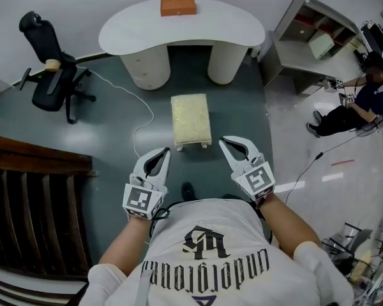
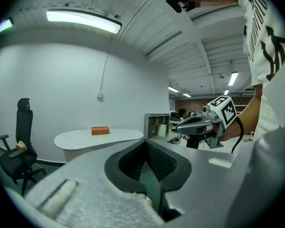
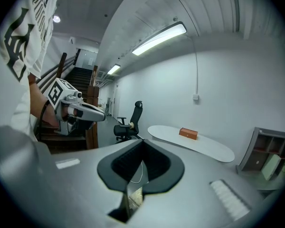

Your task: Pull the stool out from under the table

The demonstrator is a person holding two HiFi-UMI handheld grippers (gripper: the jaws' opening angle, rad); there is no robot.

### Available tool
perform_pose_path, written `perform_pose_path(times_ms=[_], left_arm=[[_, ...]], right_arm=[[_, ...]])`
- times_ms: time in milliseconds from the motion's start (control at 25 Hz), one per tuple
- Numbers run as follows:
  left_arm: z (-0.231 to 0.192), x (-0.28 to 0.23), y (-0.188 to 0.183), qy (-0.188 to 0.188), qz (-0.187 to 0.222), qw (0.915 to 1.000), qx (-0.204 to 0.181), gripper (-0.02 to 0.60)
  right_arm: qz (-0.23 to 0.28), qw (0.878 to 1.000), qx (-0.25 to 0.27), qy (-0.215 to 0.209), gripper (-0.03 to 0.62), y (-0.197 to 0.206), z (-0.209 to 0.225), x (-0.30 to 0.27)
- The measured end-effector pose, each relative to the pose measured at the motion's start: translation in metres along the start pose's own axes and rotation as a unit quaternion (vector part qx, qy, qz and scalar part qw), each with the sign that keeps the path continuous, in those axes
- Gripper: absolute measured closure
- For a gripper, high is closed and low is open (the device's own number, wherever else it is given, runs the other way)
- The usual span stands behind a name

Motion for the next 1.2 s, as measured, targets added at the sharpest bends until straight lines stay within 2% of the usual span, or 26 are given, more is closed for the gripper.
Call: perform_pose_path(times_ms=[280, 640, 840, 1000, 1200], left_arm=[[0.058, -0.016, -0.001, -0.011, 0.010, 0.9998, 0.012, 0.574], [0.173, -0.037, 0.020, -0.026, 0.008, 0.9991, 0.033, 0.574], [0.236, -0.046, 0.021, -0.031, 0.010, 0.9993, 0.021, 0.574], [0.269, -0.047, 0.008, -0.044, 0.017, 0.9989, 0.000, 0.574], [0.314, -0.042, 0.005, -0.048, 0.011, 0.9988, 0.003, 0.574]], right_arm=[[0.006, 1.000, -0.010, -0.010, 0.592, 0.010, 0.018, 0.063], [-0.011, 0.999, -0.029, -0.017, 0.591, 0.043, 0.049, 0.191], [-0.006, 0.999, -0.035, -0.024, 0.591, 0.057, 0.062, 0.261], [-0.002, 0.999, -0.037, -0.033, 0.592, 0.057, 0.068, 0.304], [0.007, 0.998, -0.033, -0.044, 0.592, 0.056, 0.069, 0.350]])
Point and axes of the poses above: the fingertips, and each gripper's own axes: x backward along the fingers, z to its right, y out of its underside, the point moved 4 cm from there along x, backward along the fingers, and after that the axes turned 12 degrees about z, right-handed, at the moved point
